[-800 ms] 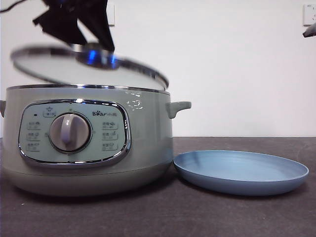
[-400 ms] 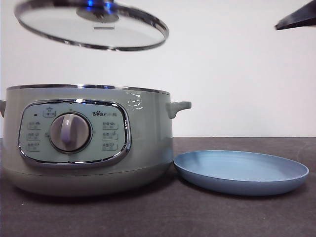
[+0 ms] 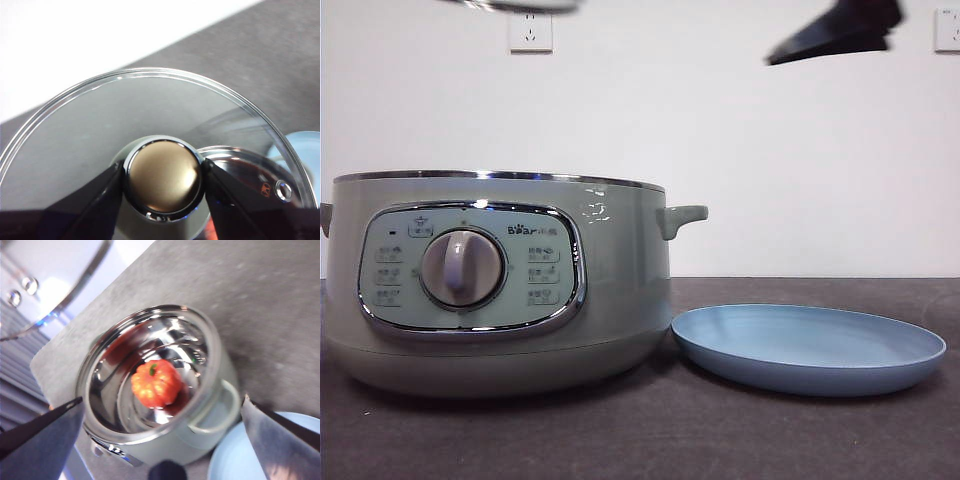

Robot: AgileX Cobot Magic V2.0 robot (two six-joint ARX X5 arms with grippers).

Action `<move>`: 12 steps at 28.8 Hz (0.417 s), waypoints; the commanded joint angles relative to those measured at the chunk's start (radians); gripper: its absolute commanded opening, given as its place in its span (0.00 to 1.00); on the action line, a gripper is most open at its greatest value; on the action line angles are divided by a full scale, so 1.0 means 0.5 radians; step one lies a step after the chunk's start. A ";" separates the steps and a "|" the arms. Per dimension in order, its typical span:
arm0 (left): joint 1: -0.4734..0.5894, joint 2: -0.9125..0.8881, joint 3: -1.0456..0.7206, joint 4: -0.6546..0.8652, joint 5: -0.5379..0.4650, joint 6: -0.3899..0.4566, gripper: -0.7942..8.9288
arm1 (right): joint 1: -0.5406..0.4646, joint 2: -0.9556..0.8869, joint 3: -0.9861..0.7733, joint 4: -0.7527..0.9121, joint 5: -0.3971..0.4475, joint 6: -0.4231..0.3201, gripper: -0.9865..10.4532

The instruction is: Take the pumpkin out from the steamer,put the pumpkin in the blue plate,close the lid

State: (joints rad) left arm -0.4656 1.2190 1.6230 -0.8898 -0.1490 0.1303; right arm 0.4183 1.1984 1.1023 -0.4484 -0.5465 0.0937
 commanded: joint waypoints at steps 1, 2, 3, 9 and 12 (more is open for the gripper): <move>0.004 -0.098 0.041 0.062 -0.118 0.072 0.07 | 0.110 0.152 0.143 -0.037 0.017 -0.046 0.61; 0.004 -0.132 0.041 0.053 -0.154 0.079 0.07 | 0.163 0.217 0.212 -0.068 0.031 -0.062 0.61; 0.004 -0.159 0.041 0.043 -0.181 0.079 0.07 | 0.204 0.271 0.267 -0.095 0.062 -0.083 0.61; 0.004 -0.325 0.041 0.005 -0.365 0.080 0.07 | 0.440 0.629 0.691 -0.391 0.311 -0.246 0.69; 0.004 -0.388 0.041 0.002 -0.475 0.082 0.07 | 0.546 0.826 0.931 -0.575 0.440 -0.352 0.69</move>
State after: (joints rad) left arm -0.4648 1.0355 1.6230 -0.9314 -0.3767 0.1574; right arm 0.6872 1.5990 1.5600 -0.7376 -0.3279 -0.0429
